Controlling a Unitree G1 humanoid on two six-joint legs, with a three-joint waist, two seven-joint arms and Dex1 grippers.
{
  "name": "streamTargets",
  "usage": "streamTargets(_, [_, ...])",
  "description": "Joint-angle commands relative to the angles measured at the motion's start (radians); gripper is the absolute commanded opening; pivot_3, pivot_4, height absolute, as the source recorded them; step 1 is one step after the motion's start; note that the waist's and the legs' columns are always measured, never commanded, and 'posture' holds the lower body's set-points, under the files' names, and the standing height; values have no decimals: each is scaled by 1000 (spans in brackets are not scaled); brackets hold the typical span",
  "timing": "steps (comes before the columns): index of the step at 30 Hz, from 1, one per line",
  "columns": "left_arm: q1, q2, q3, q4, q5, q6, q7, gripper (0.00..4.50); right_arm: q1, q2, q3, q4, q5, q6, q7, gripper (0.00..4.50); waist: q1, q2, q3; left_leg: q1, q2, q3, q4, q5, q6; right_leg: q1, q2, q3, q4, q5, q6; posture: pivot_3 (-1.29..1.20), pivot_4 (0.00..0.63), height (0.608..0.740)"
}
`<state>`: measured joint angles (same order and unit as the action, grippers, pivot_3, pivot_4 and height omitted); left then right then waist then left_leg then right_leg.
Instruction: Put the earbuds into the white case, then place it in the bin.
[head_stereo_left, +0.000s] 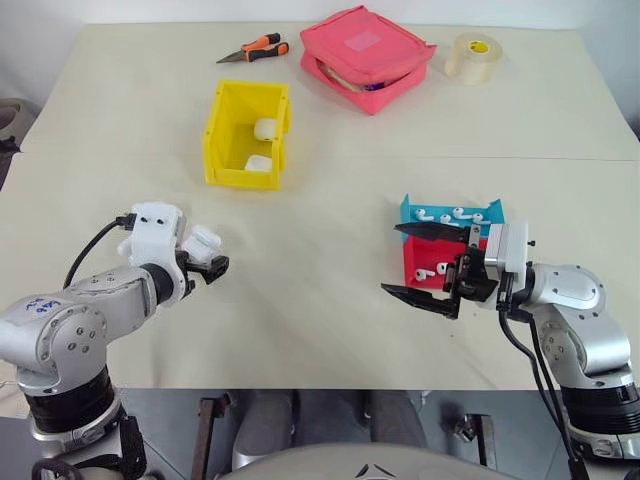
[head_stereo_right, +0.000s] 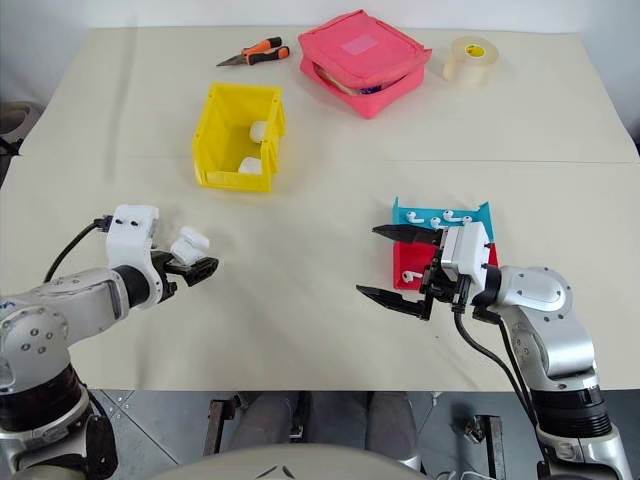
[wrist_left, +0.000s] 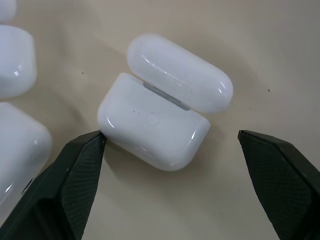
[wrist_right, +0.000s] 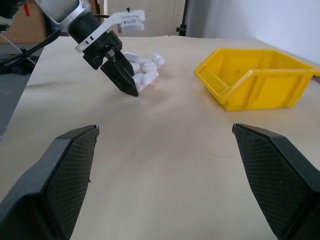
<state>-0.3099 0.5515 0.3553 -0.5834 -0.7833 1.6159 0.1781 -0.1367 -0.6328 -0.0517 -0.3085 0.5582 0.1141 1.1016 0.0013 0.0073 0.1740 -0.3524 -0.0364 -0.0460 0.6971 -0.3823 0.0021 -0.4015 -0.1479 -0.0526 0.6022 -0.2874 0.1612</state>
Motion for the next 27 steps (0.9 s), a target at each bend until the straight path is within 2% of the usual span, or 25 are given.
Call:
streamTargets(1, [-12, 87, -16, -16, -49, -2, -36, 4483, 4, -6, -29, -31, 10, -11, -6, 4500, -2, 0, 0, 0, 0, 0, 0, 0, 0, 0, 0, 0, 0, 0, 0, 0, 150, 740])
streamTargets(6, [-20, 245, -83, 21, -54, -2, -153, 4483, -7, 4, -18, -19, 3, -22, -8, 4500, -2, 0, 0, 0, 0, 0, 0, 0, 0, -1, 0, 0, 0, 0, 0, 0, 150, 740])
streamTargets(9, [-41, 287, -124, 33, -27, -22, -225, 4483, -9, 10, -14, -17, 0, -25, -10, 4500, 1, 0, 0, 0, 0, 0, 0, 0, 0, -1, 0, 0, 0, 0, 0, 0, 150, 740])
streamTargets(16, [-110, 442, -311, 174, 96, -244, -446, 4483, -6, 18, -11, -24, -4, -23, -14, 4500, -2, 0, 0, -1, 0, 1, -1, 0, 0, -1, 0, 0, -1, 0, 0, 0, 150, 740])
streamTargets(21, [-160, 481, -393, 249, 163, -320, -555, 4483, 2, 14, -18, -34, -3, -19, -21, 4500, -2, 0, 0, -1, 0, 1, -2, 0, 0, -2, 0, 0, -1, 0, 0, 0, 150, 740])
streamTargets(27, [-178, 470, -467, 315, 241, -386, -635, 4483, 13, 10, -22, -47, -2, -15, -34, 4500, -2, -1, 0, -2, 0, 2, -2, 0, 0, -3, 0, 0, 0, 0, 0, 0, 150, 740])
